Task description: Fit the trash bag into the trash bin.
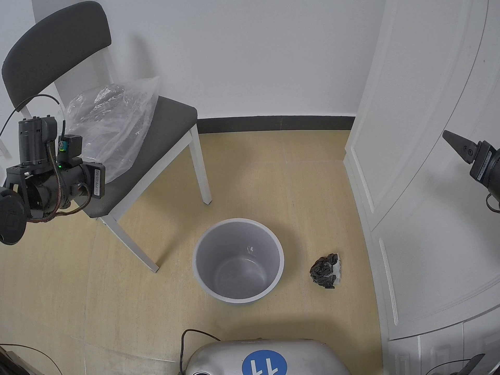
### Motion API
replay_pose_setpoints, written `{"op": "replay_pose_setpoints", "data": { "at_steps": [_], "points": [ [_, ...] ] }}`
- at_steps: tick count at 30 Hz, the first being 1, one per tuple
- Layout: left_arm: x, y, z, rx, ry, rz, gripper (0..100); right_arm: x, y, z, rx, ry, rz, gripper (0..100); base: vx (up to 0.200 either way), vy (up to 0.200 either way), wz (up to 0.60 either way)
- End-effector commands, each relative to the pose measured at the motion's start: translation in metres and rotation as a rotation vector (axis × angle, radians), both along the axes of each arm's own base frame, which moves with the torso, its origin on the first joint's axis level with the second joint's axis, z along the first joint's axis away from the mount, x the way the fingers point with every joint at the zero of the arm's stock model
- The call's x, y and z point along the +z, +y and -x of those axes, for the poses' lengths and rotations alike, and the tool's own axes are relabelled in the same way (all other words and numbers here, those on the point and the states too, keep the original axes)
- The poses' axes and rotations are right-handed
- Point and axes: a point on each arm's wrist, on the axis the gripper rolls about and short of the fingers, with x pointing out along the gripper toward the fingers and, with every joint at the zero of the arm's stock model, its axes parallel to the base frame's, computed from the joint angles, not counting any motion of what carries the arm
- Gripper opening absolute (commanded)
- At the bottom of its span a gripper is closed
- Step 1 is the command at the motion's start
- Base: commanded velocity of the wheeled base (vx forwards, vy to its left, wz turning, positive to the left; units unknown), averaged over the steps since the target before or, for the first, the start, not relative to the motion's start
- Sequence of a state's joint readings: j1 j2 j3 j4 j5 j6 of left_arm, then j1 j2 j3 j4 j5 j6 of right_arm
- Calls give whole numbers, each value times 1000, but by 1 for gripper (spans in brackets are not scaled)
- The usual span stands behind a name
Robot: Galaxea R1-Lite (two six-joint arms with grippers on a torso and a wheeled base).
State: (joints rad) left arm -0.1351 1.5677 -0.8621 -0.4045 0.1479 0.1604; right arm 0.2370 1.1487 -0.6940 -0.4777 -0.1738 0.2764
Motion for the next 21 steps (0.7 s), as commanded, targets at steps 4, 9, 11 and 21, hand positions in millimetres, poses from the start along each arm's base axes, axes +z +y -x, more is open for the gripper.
{"op": "replay_pose_setpoints", "data": {
  "at_steps": [4, 9, 11, 21],
  "points": [
    [6, 2, 6, 2, -22, 3, 0, 0, 0, 1, 4, -1, -2, 100, 0, 200, 0],
    [5, 3, 6, 3, -23, 5, 0, -2, 1, 1, 6, 7, 2, 100, 0, 200, 0],
    [5, 3, 7, 3, -23, 5, 0, -2, 1, 1, 9, 9, 2, 100, 0, 200, 0],
    [4, 3, 9, -13, -21, 11, 0, -10, 4, -2, 20, 40, 13, 100, 0, 200, 0]
  ]
}}
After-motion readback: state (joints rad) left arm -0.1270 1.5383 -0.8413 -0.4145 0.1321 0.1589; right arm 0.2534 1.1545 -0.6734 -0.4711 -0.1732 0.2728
